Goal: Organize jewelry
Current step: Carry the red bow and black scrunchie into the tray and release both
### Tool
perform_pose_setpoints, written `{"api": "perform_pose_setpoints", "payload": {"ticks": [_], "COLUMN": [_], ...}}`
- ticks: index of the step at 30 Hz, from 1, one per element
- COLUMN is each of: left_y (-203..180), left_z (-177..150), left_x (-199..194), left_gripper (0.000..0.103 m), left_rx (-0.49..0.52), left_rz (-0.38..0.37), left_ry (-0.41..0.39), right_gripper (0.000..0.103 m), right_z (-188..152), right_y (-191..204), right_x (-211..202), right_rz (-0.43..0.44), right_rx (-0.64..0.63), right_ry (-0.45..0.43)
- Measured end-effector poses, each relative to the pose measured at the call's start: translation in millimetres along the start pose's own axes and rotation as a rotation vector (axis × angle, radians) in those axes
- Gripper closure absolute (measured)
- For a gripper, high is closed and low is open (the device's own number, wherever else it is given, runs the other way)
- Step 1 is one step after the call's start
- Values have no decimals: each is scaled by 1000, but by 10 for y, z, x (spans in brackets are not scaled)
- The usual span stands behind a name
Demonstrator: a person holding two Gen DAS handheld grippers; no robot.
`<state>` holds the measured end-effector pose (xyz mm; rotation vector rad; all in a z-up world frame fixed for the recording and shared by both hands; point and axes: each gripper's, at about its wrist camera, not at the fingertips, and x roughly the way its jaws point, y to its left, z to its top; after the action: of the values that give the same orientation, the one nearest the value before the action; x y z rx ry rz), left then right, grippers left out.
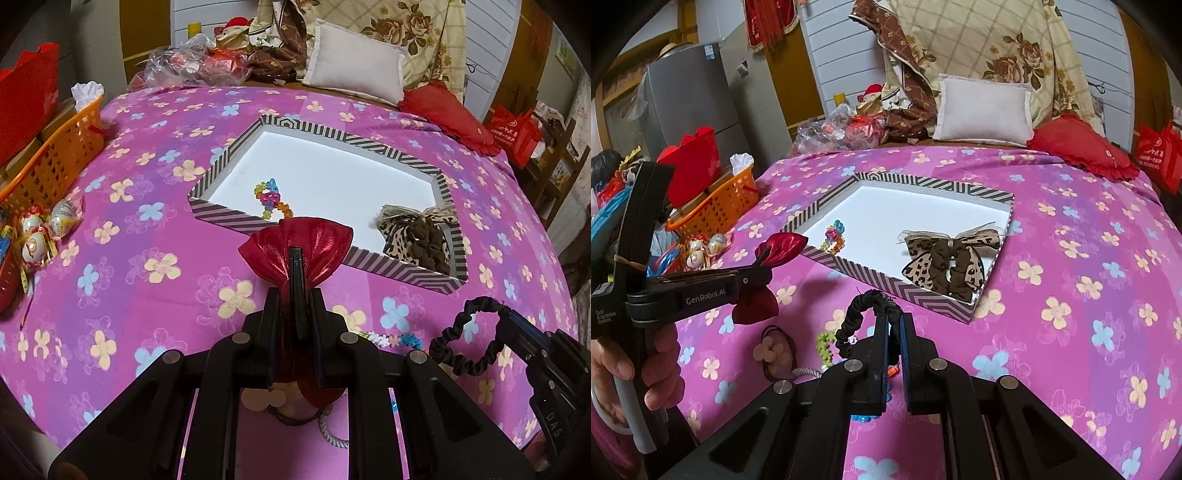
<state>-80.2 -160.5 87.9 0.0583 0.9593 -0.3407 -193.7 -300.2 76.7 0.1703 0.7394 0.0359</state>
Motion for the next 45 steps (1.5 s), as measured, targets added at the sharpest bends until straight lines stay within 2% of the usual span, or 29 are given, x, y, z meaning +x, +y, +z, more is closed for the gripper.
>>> {"api": "perform_pose_setpoints", "payload": {"ticks": [22, 32, 45], "left_y": [-26, -57, -139], "left_z": [106, 314, 800], "left_x": [171, 305, 585], "left_gripper": [89, 89, 89], "left_rx": [10, 26, 58], "left_rz": [27, 45, 82], "left_ry": [13, 10, -12], "right_gripper": [97, 97, 97], "right_z": [174, 376, 802], "right_y": [-29, -98, -241], "right_x": [197, 366, 710], "right_rz": [-3, -7, 3], "right_rx": [-9, -3, 35], "right_ry": [10, 2, -11]}}
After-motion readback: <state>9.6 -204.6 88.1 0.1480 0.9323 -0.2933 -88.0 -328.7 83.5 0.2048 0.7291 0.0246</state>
